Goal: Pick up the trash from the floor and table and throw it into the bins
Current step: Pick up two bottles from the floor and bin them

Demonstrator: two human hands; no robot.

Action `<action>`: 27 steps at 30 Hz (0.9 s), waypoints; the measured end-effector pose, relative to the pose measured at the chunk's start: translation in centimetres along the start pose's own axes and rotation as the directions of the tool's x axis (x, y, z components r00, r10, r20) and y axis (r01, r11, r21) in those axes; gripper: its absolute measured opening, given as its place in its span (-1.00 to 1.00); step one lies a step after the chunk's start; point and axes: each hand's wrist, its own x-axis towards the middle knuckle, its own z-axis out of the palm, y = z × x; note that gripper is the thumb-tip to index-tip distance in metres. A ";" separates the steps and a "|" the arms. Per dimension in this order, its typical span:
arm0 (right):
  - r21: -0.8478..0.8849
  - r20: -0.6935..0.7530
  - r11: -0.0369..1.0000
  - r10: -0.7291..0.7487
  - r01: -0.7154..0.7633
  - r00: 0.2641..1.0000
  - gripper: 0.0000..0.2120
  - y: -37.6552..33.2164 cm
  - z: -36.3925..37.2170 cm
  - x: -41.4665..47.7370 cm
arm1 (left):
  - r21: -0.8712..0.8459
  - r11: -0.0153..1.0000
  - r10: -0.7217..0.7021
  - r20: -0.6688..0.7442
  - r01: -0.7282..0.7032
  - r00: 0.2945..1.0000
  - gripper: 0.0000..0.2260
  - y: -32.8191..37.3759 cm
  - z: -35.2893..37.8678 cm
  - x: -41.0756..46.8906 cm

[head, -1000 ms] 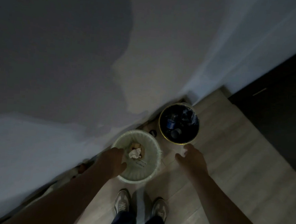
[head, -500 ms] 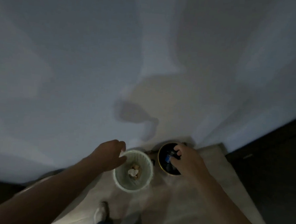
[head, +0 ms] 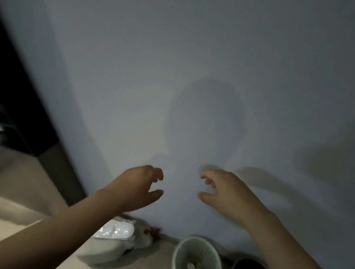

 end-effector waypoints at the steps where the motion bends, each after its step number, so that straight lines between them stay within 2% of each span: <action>1: -0.007 0.005 0.998 -0.056 0.056 0.998 -0.57 -2.1 0.2 1.0 | 0.004 0.999 -0.044 -0.021 0.044 0.999 -0.68 -1.4 -1.1 -1.5; 7: -0.031 0.095 0.917 -0.394 0.398 0.914 -0.57 -17.6 3.7 4.5 | 0.058 0.933 -0.344 -0.156 0.356 0.926 -0.69 -10.5 -6.9 -14.5; 14: 0.014 0.194 0.714 -0.689 0.700 0.699 -0.55 -38.5 10.6 0.8 | 0.030 0.771 -0.610 -0.255 0.636 0.751 -0.68 -18.2 -11.4 -35.7; 20: 0.054 0.236 0.531 -0.830 0.846 0.506 -0.60 -55.0 18.0 -5.3 | -0.015 0.592 -0.767 -0.317 0.806 0.557 -0.68 -22.7 -13.4 -53.5; 27: 0.139 0.311 0.368 -0.898 0.919 0.312 -0.61 -68.1 25.2 -10.1 | -0.119 0.418 -0.875 -0.319 0.901 0.364 -0.70 -27.3 -13.1 -67.2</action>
